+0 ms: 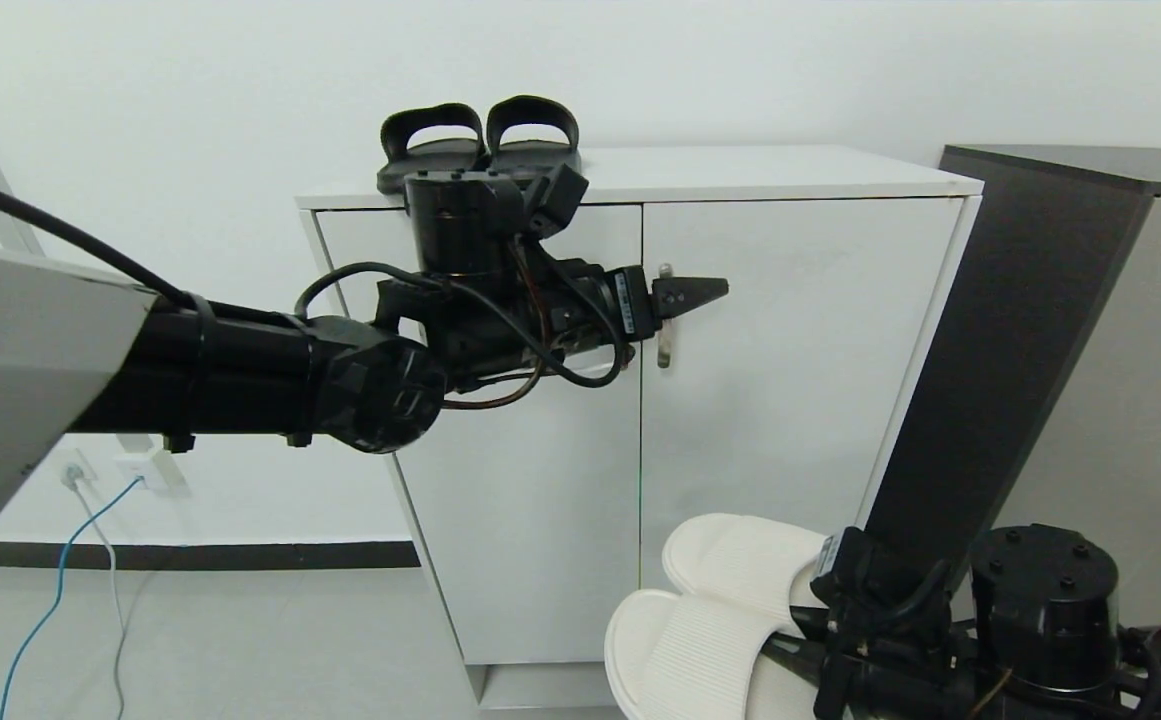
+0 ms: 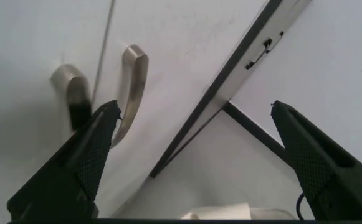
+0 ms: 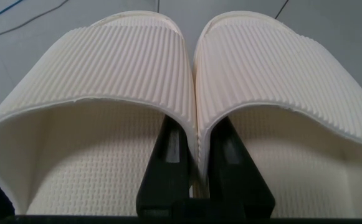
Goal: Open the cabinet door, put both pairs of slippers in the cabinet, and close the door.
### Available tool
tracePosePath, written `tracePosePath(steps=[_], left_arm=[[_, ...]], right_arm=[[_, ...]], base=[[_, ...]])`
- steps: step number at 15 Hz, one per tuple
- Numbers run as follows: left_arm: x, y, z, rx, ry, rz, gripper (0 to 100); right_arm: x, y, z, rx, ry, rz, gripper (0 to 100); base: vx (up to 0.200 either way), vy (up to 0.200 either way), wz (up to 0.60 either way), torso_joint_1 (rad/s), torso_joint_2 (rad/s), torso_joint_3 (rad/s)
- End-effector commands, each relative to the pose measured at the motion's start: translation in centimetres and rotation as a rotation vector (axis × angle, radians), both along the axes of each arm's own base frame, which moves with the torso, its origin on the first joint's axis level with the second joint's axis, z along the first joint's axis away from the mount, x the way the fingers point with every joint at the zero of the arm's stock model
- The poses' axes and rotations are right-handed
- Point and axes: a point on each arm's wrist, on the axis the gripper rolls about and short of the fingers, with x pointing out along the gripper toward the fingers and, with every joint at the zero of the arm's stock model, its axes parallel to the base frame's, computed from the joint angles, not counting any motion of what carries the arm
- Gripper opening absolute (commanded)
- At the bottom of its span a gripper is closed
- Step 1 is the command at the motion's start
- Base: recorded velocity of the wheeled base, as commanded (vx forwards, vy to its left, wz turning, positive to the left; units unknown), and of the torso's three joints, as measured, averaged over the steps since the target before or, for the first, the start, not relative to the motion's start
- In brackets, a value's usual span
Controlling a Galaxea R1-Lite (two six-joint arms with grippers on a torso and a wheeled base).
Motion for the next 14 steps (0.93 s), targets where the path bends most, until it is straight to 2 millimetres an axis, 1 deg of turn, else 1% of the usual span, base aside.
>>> tracePosePath(steps=[1, 5, 6, 8, 10, 12, 13, 14], left_arm=[[1.1, -0.7, -0.7, 0.003, 0.007, 0.001, 100], [2.3, -1.5, -1.6, 0.014, 0.023, 0.004, 100], [2.5, -1.6, -2.0, 0.019, 0.031, 0.003, 0], [2.6, -1.5, -2.1, 0.018, 0.032, 0.003, 0], [2.2, -1.3, -1.9, 0.019, 0.033, 0.004, 0], [1.5, -1.2, -1.5, 0.018, 0.032, 0.0, 0], [0.8, -1.1, -1.0, 0.015, 0.026, -0.008, 0], [0.1, -0.9, -0.9, 0.019, 0.033, -0.014, 0]], right_arm=[[0.0, 0.0, -0.2, -0.006, 0.006, 0.001, 0], [-0.1, 0.0, -0.3, -0.012, 0.006, 0.004, 0], [-0.2, -0.1, -0.4, -0.018, 0.008, 0.006, 0], [-0.3, -0.2, -0.5, -0.033, 0.0, 0.016, 0], [-0.4, -0.2, -0.6, -0.033, 0.002, 0.02, 0], [-0.7, -0.1, -0.7, -0.035, 0.006, 0.037, 0], [-1.0, 0.0, -0.6, -0.032, 0.006, 0.054, 0], [-1.3, 0.0, -0.7, -0.028, 0.01, 0.077, 0]], base=[[0.0, 0.0, 0.0, 0.0, 0.0, 0.0], [0.0, 0.0, 0.0, 0.0, 0.0, 0.0], [0.0, 0.0, 0.0, 0.0, 0.0, 0.0], [0.0, 0.0, 0.0, 0.0, 0.0, 0.0], [0.0, 0.0, 0.0, 0.0, 0.0, 0.0], [0.0, 0.0, 0.0, 0.0, 0.0, 0.0], [0.0, 0.0, 0.0, 0.0, 0.0, 0.0], [0.0, 0.0, 0.0, 0.0, 0.0, 0.0]])
